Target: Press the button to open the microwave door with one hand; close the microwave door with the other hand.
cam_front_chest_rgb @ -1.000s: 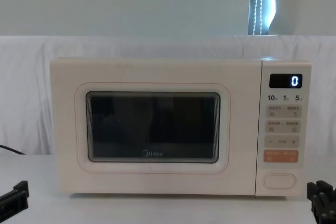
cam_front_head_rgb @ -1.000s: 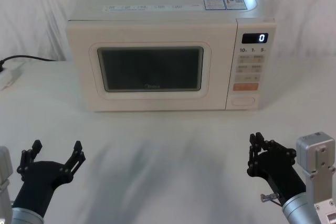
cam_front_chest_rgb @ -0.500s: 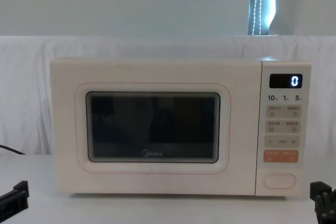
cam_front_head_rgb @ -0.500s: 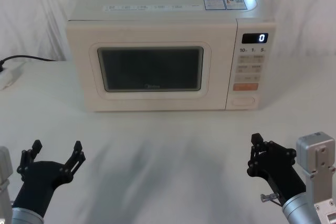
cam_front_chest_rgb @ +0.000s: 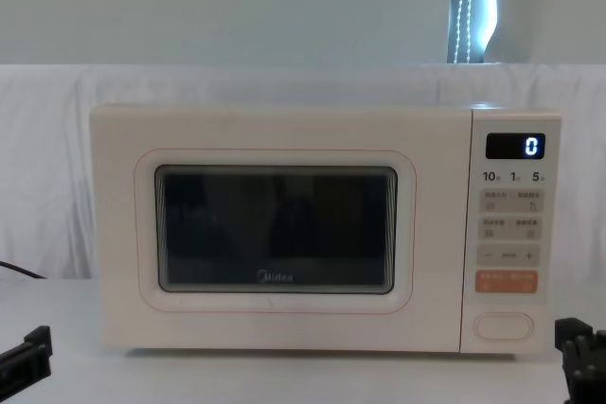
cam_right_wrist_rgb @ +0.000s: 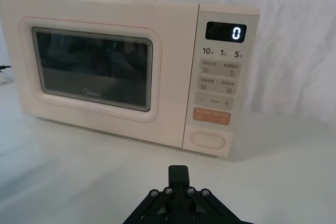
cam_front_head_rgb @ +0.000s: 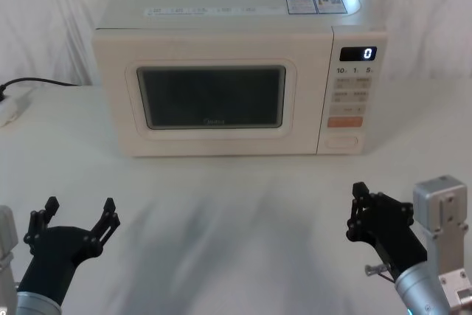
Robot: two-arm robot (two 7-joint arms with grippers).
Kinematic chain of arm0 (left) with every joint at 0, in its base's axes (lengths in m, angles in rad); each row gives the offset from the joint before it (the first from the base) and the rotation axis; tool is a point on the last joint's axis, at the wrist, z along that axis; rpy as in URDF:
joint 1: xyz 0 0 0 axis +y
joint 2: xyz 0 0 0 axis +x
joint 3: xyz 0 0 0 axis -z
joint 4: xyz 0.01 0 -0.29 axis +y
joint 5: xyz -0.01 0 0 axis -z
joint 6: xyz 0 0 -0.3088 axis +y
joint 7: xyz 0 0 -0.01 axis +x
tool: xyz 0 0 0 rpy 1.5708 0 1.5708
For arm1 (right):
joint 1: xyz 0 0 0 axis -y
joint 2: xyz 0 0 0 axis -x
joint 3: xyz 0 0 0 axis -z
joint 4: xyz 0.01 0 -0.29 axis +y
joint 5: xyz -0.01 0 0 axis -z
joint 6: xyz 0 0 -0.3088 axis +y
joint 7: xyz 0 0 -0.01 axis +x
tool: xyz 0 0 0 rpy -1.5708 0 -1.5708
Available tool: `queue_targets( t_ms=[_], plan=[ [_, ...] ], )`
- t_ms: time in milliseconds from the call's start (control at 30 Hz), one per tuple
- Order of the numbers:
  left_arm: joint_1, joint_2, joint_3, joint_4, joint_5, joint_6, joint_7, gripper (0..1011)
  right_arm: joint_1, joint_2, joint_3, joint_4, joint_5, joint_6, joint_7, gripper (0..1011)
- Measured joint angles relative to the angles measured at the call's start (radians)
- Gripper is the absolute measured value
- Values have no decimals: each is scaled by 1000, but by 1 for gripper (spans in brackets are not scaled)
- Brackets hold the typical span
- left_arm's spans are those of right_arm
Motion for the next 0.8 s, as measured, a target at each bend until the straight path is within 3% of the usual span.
queue_targets(
  t_ms=[533, 800],
  plan=[
    [0, 0, 0, 0, 0, 0, 0, 1001, 118, -69, 24, 95, -57, 104, 8, 0],
    [0, 0, 0, 0, 0, 0, 0, 1001, 205, -113, 45, 200, -81, 128, 14, 0]
  ],
)
